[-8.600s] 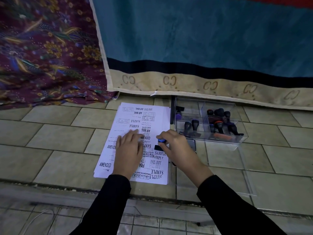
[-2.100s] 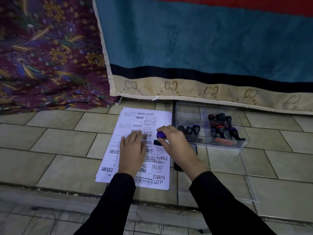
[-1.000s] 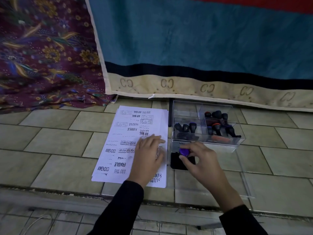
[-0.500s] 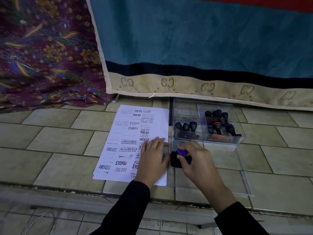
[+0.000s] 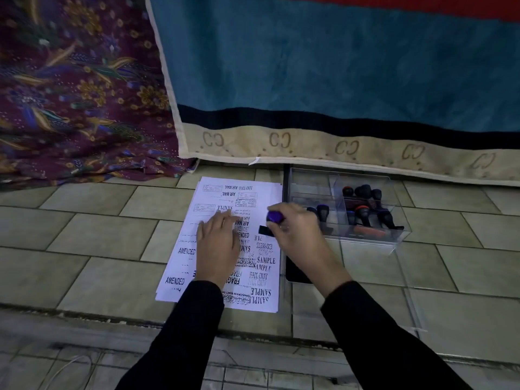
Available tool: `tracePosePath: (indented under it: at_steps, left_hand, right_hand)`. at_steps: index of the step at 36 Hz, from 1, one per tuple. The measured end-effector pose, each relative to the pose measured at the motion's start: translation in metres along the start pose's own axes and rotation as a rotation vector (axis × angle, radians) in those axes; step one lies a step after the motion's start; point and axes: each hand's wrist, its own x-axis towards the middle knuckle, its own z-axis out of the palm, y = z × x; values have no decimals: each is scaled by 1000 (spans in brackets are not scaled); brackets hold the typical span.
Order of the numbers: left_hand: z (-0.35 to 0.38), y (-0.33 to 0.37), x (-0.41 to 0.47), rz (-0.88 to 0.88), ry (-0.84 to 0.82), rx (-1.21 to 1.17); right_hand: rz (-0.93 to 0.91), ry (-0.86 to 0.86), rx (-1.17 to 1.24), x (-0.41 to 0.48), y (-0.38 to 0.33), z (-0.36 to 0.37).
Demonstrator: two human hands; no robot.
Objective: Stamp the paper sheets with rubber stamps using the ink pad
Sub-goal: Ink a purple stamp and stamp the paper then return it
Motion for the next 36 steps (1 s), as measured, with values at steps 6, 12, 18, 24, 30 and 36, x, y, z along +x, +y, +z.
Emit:
tracePosePath:
  at_steps: [6, 12, 18, 24, 30, 36]
  left_hand:
    - [5, -2, 0, -14, -18, 27]
    - [5, -3, 0, -15, -21, 25]
    - [4, -2, 0, -17, -24, 24]
    - [3, 0, -1, -26, -11, 5]
    - [4, -1, 0, -20, -8, 10]
    - [4, -1, -1, -16, -22, 16]
  right_hand:
    - [-38, -79, -53, 15, 3, 22]
    - [-41, -116, -93, 17, 8, 29]
    - [-59, -100, -106, 15, 10, 32]
    - [-71, -77, -93, 10, 10, 35]
    - [-54, -62, -95, 12, 8, 38]
    - [-28, -57, -81, 17, 8, 36]
